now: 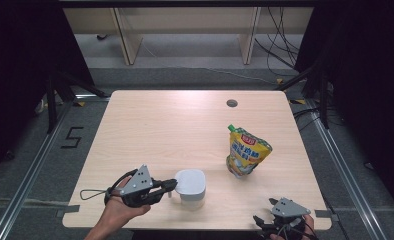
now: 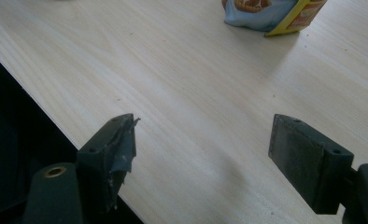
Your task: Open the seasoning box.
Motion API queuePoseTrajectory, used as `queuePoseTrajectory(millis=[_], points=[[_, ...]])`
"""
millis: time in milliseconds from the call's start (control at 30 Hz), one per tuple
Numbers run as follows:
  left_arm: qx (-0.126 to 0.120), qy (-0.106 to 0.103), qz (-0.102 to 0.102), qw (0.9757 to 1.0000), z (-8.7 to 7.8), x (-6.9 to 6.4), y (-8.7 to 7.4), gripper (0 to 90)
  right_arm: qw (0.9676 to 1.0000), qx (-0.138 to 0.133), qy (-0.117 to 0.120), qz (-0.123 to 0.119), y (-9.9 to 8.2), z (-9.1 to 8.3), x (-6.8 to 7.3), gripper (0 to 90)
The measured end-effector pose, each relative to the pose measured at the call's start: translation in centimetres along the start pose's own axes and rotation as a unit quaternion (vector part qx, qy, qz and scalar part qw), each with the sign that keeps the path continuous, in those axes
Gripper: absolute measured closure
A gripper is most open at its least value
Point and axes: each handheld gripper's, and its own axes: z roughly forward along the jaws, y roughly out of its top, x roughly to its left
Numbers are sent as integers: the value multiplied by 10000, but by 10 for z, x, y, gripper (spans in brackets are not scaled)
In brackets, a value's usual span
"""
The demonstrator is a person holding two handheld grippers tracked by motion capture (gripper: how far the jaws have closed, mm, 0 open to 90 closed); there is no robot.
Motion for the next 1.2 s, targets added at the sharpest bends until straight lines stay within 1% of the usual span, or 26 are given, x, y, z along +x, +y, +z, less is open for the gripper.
queuePoseTrajectory(millis=[67, 100, 133, 267, 300, 400, 433, 467, 500, 533, 567, 600, 667, 733, 767, 800, 833, 867, 900, 933, 967, 1033, 1100, 1133, 1167, 1200], points=[[-19, -12, -44, 10000, 1, 3, -1, 861, 10000, 14, 14, 23, 1, 0, 0, 241], [-35, 28, -24, 10000, 2, 5, -1, 861, 10000, 5, -13, 11, 1, 0, 1, 241], [-47, 50, -122, 9999, 3, 6, -2, 861, 10000, 6, -11, 6, 1, 0, 1, 241], [-104, 24, -217, 9997, 3, 8, -3, 862, 10000, 20, -7, 2, 2, 0, 3, 241], [-106, 15, -163, 9998, 3, 9, -3, 862, 10000, 12, 0, -55, 2, 1, 2, 241], [-133, -24, -156, 9998, 3, 9, -4, 862, 10000, -22, -22, -18, 3, 0, 3, 230], [-131, -10, -146, 9998, 2, 10, -5, 862, 9999, -5, -28, 111, 3, 0, 5, 230], [-124, -4, -130, 9998, 2, 10, -5, 862, 9999, -5, -4, 147, 4, 0, 5, 235], [-132, 17, -183, 9997, 2, 9, -6, 863, 10000, -48, -11, 39, 4, 0, 3, 243], [-122, 14, -165, 9998, 1, 10, -6, 863, 10000, -70, 7, 42, 4, 0, 3, 249], [-144, 31, -250, 9996, 1, 9, -7, 864, 9999, -90, 41, 86, 4, 0, 4, 250], [-148, 19, -223, 9996, 1, 10, -7, 863, 9999, -135, 24, 8, 5, 0, 3, 256], [-154, 6, -211, 9997, 1, 11, -8, 863, 9998, -156, 76, 113, 6, -2, 4, 291], [-163, -11, -167, 9997, 0, 11, -9, 863, 9994, -311, 111, 94, 8, -3, 5, 344], [-173, -10, -176, 9997, 0, 11, -9, 861, 9990, -388, 188, 97, 9, -3, 6, 378], [-174, -9, -173, 9997, 0, 11, -9, 861, 9983, -498, 257, 128, 11, -4, 8, 410], [-170, -3, -161, 9997, 0, 12, -9, 860, 9978, -605, 280, 51, 13, -4, 7, 450], [-180, 4, -230, 9996, 0, 11, -10, 860, 9969, -679, 391, 87, 16, -4, 9, 497], [-170, 26, -263, 9995, 0, 11, -10, 861, 9955, -831, 443, 69, 19, -3, 9, 512], [-171, -3, -169, 9997, 0, 12, -10, 860, 9945, -939, 462, 96, 22, -3, 11, 551], [-171, -1, -243, 9996, 0, 11, -10, 861, 9932, -1047, 500, 26, 25, -2, 13, 589], [-170, 15, -235, 9996, 0, 12, -11, 858, 9911, -1220, 534, -40, 33, -1, 17, 630], [-163, 4, -228, 9996, 0, 12, -10, 858, 9885, -1370, 633, -120, 39, 1, 21, 676], [-166, 2, -224, 9996, 0, 11, -10, 856, 9866, -1486, 661, -129, 43, 2, 24, 703], [-167, 8, -221, 9996, 0, 11, -10, 857, 9865, -1508, 625, -146, 46, 1, 26, 729], [-161, 6, -223, 9996, 0, 12, -10, 856, 9848, -1584, 687, -188, 48, 2, 27, 747]])
